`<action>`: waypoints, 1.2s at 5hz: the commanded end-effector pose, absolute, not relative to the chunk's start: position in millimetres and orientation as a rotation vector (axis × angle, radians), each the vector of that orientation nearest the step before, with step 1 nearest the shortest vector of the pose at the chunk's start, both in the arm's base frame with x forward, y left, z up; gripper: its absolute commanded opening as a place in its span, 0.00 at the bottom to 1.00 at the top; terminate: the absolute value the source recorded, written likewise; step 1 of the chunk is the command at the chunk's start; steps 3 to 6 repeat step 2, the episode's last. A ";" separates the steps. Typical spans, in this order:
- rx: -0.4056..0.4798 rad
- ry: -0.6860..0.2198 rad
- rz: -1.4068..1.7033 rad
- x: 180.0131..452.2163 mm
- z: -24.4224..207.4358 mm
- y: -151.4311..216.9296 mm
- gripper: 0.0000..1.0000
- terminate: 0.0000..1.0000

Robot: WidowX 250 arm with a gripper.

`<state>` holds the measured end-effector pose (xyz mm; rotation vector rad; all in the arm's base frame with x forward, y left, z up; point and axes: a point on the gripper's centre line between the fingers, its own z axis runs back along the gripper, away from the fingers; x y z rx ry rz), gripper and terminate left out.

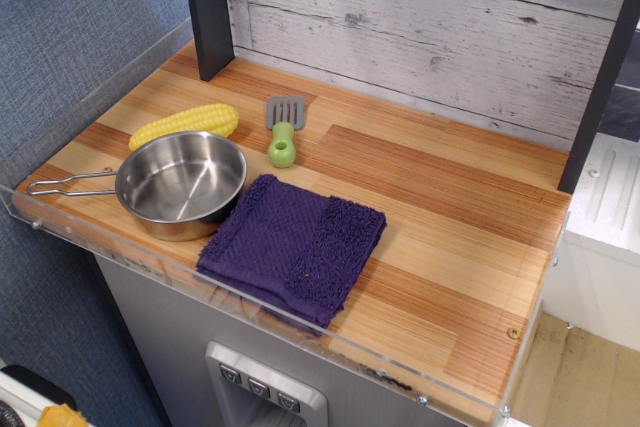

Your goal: Move the spatula from edge to corner of the table.

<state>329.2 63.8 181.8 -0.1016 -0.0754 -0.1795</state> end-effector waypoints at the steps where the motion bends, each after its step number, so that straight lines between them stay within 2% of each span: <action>1: -0.056 -0.102 -0.251 323.7 204.5 71.0 1.00 0.00; 2: -0.056 -0.102 -0.251 323.7 204.5 71.0 1.00 1.00; 6: -0.056 -0.102 -0.251 323.7 204.5 71.0 1.00 1.00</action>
